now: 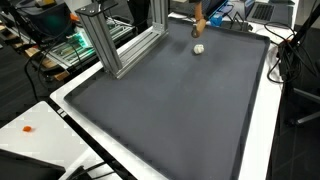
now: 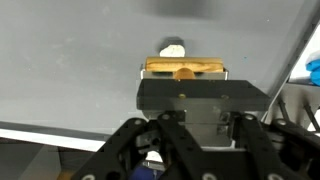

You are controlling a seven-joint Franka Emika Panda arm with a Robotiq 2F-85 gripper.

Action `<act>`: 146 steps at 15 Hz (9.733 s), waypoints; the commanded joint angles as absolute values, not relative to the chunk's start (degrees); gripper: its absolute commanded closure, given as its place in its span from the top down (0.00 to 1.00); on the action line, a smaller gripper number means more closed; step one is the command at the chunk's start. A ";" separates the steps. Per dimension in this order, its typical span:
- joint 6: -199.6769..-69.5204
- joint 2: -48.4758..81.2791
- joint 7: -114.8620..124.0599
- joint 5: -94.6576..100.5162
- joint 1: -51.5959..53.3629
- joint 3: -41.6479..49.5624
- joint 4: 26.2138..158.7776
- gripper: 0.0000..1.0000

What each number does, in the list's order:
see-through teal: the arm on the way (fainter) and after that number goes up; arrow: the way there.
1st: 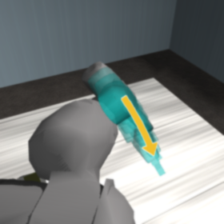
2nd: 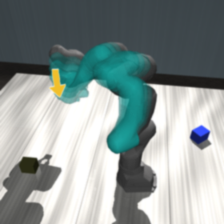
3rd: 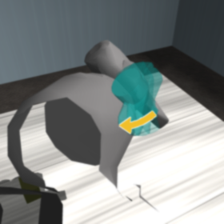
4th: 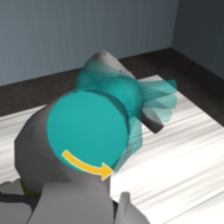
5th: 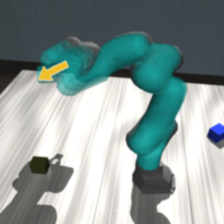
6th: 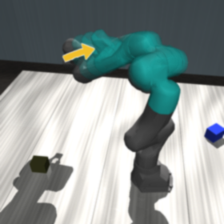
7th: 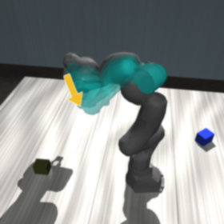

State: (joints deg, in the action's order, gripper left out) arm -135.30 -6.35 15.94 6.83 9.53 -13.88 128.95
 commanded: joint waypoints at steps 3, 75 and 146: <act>-134.78 1.04 25.56 11.97 9.43 -13.03 124.08 0.22; -136.40 9.90 6.89 1.66 12.46 -10.01 122.23 0.22; -123.53 15.38 51.18 7.14 16.35 -10.11 116.13 0.22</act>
State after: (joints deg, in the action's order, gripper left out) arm -125.20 12.36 52.51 9.31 15.79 -9.54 114.94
